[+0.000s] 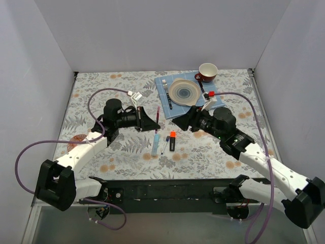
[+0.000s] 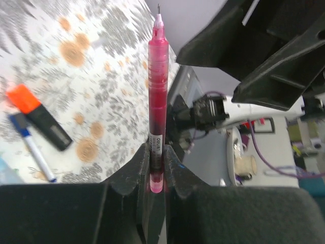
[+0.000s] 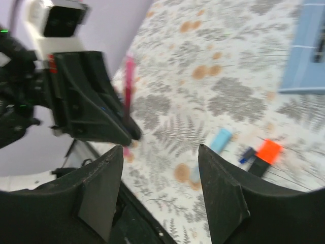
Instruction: Insert the pens into the pen caps
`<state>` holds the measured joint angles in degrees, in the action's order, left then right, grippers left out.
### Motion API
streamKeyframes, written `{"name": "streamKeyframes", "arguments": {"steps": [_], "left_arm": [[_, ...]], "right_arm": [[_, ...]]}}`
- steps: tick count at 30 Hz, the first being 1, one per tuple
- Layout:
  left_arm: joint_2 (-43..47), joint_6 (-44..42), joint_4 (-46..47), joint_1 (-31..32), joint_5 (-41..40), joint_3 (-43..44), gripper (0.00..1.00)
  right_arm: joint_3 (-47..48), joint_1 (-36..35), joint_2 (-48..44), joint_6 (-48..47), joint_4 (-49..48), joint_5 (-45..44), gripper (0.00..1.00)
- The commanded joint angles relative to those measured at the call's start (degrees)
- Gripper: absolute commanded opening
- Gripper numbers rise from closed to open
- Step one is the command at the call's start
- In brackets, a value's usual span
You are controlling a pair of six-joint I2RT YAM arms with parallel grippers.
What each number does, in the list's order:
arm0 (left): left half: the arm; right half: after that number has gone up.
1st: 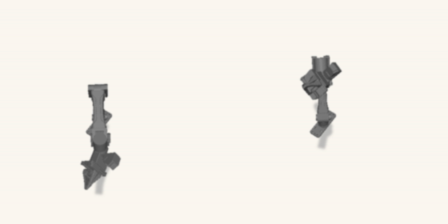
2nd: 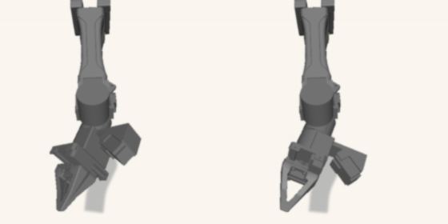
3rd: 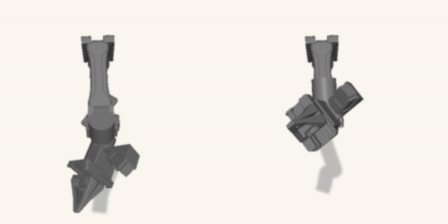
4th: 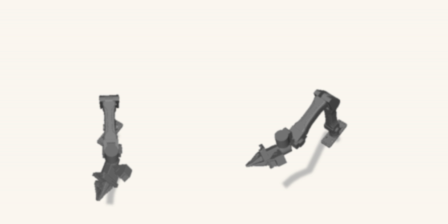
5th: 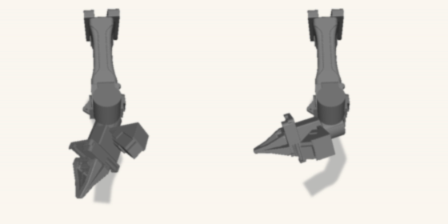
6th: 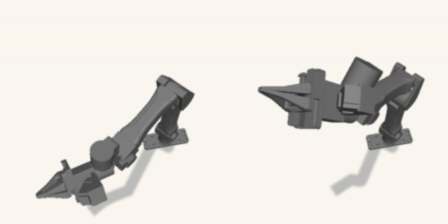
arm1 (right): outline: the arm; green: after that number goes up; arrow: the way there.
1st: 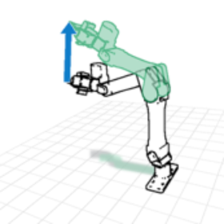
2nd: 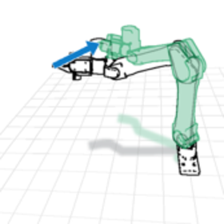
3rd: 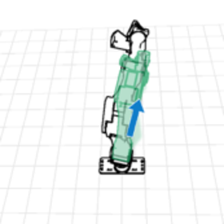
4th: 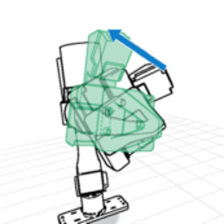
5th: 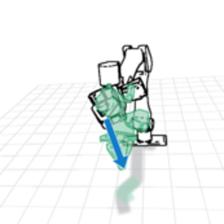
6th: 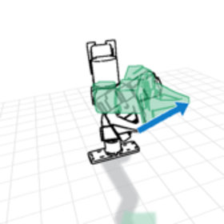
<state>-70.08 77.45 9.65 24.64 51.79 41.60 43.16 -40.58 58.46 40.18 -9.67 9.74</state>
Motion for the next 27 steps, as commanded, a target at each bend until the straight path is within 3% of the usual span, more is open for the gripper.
{"name": "streamKeyframes", "arguments": {"steps": [1, 7, 11, 13, 16, 22, 27], "left_arm": [[3.1, -5.4, -8.6, -4.9, -3.3, 6.1, 0.00], [5.5, -7.0, -8.3, -6.2, -8.1, 3.5, 0.00], [9.7, -11.9, -13.2, -6.5, -15.4, 3.3, 0.00], [12.6, -12.6, -14.0, -6.5, -19.5, 2.4, 0.00], [14.1, -14.3, -16.5, -6.5, -25.9, 3.2, 0.00], [14.3, -14.4, -16.5, -6.5, -25.8, 2.9, 0.00], [14.2, -14.5, -16.5, -6.5, -24.9, 2.6, 0.00]], "right_arm": [[1.8, 3.1, -6.6, -4.3, 22.6, -17.3, 0.68], [1.0, 14.7, -9.6, -4.2, 38.1, -24.0, 0.66], [1.7, 19.4, -6.7, -1.4, 45.7, -33.7, 0.62], [1.1, 20.6, -3.7, 0.6, 45.8, -34.0, 0.62], [1.8, 22.7, 1.2, 10.7, 46.5, -31.6, 0.62], [9.5, 23.1, 14.2, 33.2, 51.5, -30.5, 0.59], [16.7, 23.8, 25.6, 40.7, 54.2, -26.4, 0.56]]}}
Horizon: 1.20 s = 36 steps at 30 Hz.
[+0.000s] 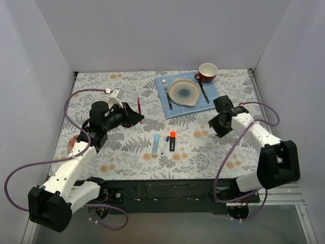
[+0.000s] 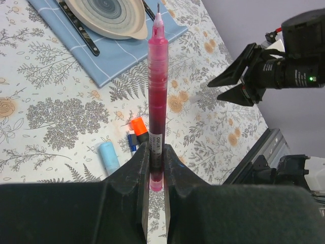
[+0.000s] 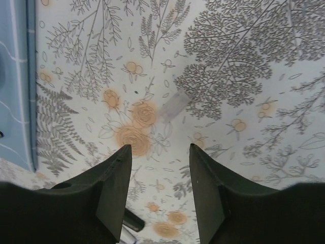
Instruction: Insert the pens into the pen caps
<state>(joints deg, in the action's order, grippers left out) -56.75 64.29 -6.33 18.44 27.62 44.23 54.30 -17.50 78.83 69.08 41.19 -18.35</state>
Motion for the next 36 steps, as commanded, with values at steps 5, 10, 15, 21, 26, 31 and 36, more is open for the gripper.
{"name": "streamKeyframes", "arguments": {"steps": [5, 10, 15, 21, 26, 31, 36], "left_arm": [[0.8, -1.6, -0.4, -0.3, -0.4, -0.2, 0.00], [0.7, -1.7, -0.3, -0.3, -0.4, -0.3, 0.00], [0.7, -1.7, -0.1, -0.3, 0.2, -0.2, 0.00], [0.1, -1.7, 0.1, -0.3, 0.7, -0.2, 0.00], [0.4, -1.7, 0.3, -0.3, 0.9, -0.2, 0.00], [0.4, -1.7, 0.4, -0.3, 0.9, -0.4, 0.00], [0.6, -1.7, 0.4, -0.3, 0.9, -0.3, 0.00]], "right_arm": [[8.4, 3.0, 9.8, 15.8, 3.4, 3.8, 0.55], [9.3, 4.6, 12.8, 16.2, 4.5, 5.4, 0.55], [9.1, 5.2, 14.2, 15.8, 4.9, 6.4, 0.55], [8.8, 5.6, 16.6, 15.4, 4.0, 7.1, 0.52], [7.7, 6.2, 18.2, 14.8, 3.5, 7.1, 0.50], [7.4, 6.6, 20.3, 14.2, 3.3, 6.0, 0.47], [5.6, 6.6, 21.2, 14.2, 1.9, 5.7, 0.36]]}}
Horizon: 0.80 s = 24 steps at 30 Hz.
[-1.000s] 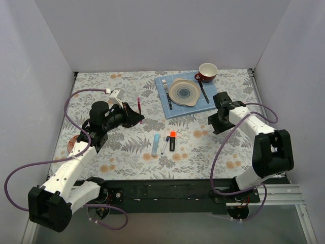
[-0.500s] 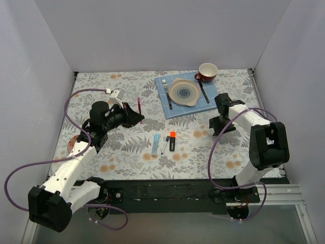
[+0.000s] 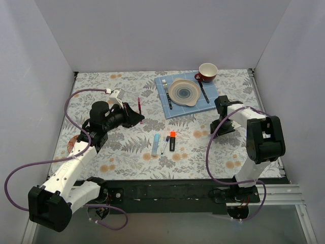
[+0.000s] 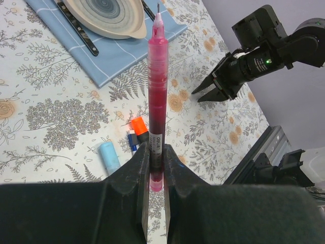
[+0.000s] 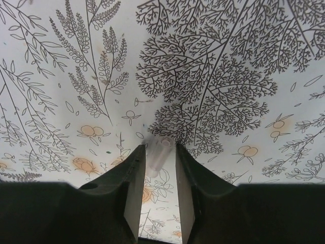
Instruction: Insert the pens into the pen caps
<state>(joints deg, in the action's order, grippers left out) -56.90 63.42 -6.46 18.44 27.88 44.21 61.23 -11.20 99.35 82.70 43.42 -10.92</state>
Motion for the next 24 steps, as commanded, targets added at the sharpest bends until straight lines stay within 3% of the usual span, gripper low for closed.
{"name": "streamKeyframes", "arguments": {"steps": [1, 7, 9, 10, 12, 17, 24], "left_arm": [[0.8, -0.8, 0.5, -0.3, 0.8, -0.3, 0.00], [0.9, -0.8, 0.5, -0.3, 0.5, -0.3, 0.00], [0.9, -0.9, 0.6, -0.3, 0.5, -0.4, 0.00], [1.0, -0.9, 0.6, -0.3, 0.5, -0.3, 0.00], [1.2, -1.0, 0.5, -0.3, 0.4, -0.5, 0.00], [1.4, -1.2, 0.5, -0.3, 0.6, -0.5, 0.00], [-2.0, 0.8, 1.6, 2.8, 5.0, 0.0, 0.00]], "right_arm": [[-1.7, 0.3, 0.7, 0.5, -0.4, -2.1, 0.34], [-5.0, 0.3, 0.1, -1.0, -1.0, -4.6, 0.27], [-6.0, 0.4, -0.1, -3.4, -1.7, -4.7, 0.19], [-6.6, 0.3, -0.2, -4.4, -2.7, -4.7, 0.08], [-7.4, 0.3, -0.9, -7.3, -3.2, -5.2, 0.01], [-12.0, 0.2, -5.5, -15.4, -7.9, -7.1, 0.01], [-19.9, 0.1, -16.5, -35.0, -18.4, -3.2, 0.01]]}}
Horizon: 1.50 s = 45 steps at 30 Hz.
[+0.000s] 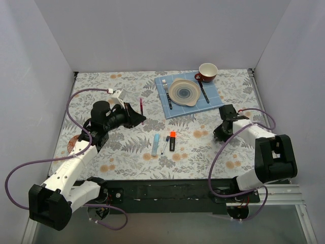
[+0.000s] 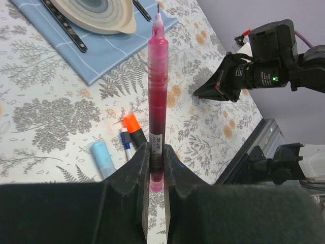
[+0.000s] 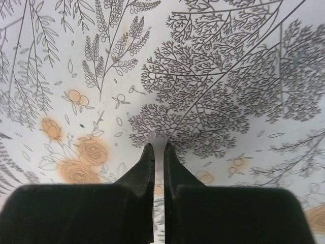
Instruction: Insert the pens into the pen caps
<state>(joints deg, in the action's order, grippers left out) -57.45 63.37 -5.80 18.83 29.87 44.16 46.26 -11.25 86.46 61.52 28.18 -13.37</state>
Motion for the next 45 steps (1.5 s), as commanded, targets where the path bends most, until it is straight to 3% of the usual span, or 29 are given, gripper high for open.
{"name": "streamKeyframes", "arguments": {"steps": [1, 8, 13, 19, 25, 34, 45], "left_arm": [[-1.7, 1.3, 1.1, 5.1, 2.5, 0.0, 0.00], [-2.1, 10.3, 10.2, 15.4, 0.8, -6.3, 0.00], [-6.0, 14.7, 19.1, 26.8, -2.7, -10.1, 0.00], [-15.9, 19.2, 34.1, 35.8, -0.2, -11.2, 0.00], [-22.7, 23.0, 43.1, 38.6, 1.9, -9.6, 0.00], [-26.7, 21.7, 42.2, 39.1, 1.9, -5.9, 0.00], [-28.9, 19.9, 38.3, 39.1, 1.1, -1.9, 0.00]], "right_arm": [[-5.4, 0.1, -5.0, -17.6, -3.9, 1.2, 0.01], [-10.6, 0.1, -18.5, -27.2, -13.6, 14.6, 0.01], [-11.1, 0.0, -26.7, -28.3, -17.2, 22.7, 0.01], [-11.6, -0.2, -36.6, -25.2, -25.1, 34.6, 0.01], [-10.9, -0.5, -42.0, -21.0, -29.7, 41.1, 0.01], [-15.1, -1.6, -47.5, -15.5, -34.2, 46.6, 0.01], [-17.3, -1.9, -50.2, -14.2, -34.3, 46.9, 0.01]]}}
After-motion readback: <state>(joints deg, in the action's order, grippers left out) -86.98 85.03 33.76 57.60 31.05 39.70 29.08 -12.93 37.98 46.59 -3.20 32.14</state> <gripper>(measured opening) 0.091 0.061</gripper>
